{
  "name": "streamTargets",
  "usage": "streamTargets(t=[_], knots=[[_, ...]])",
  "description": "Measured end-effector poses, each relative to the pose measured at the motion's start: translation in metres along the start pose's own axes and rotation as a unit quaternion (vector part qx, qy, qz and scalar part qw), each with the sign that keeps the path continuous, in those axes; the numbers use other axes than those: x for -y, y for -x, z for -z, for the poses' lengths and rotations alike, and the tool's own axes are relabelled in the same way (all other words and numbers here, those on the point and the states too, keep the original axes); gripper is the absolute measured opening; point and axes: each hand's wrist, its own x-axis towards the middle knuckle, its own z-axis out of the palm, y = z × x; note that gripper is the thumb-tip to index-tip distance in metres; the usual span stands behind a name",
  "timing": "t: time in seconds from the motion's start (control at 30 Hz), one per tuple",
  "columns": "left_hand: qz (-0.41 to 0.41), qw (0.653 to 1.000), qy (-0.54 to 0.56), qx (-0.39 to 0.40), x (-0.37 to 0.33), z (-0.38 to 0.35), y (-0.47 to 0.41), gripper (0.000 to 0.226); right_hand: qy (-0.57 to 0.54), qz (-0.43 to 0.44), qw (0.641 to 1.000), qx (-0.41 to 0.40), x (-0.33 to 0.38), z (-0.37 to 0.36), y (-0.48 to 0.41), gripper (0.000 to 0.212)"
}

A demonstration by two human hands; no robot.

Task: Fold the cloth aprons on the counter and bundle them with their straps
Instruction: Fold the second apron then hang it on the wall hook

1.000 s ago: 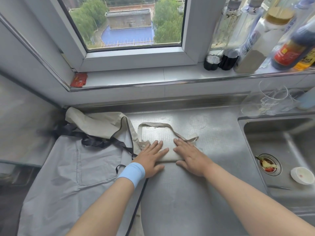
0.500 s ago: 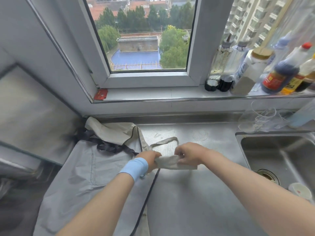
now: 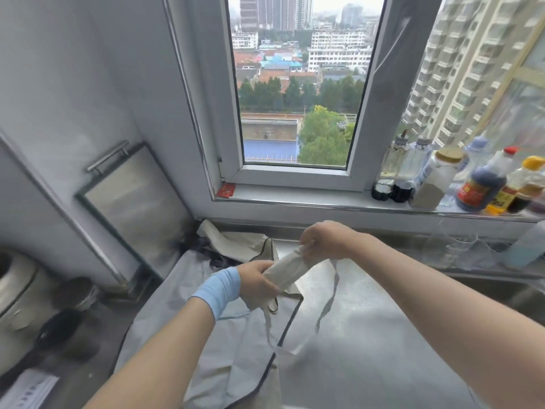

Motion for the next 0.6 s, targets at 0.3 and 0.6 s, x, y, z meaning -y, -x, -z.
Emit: streamTargets(t=[0.3,0.6], knots=[[-0.079,0.945,0.316,0.04,-0.006,0.001,0.072,0.031,0.21,0.125,0.913,-0.327,0.076,-0.046,0.039,0.067],[-0.146,0.904,0.386,0.11,-0.001,-0.011,0.125,0.036,0.106,0.172,0.879,-0.432,0.117,-0.023,0.051,0.03]])
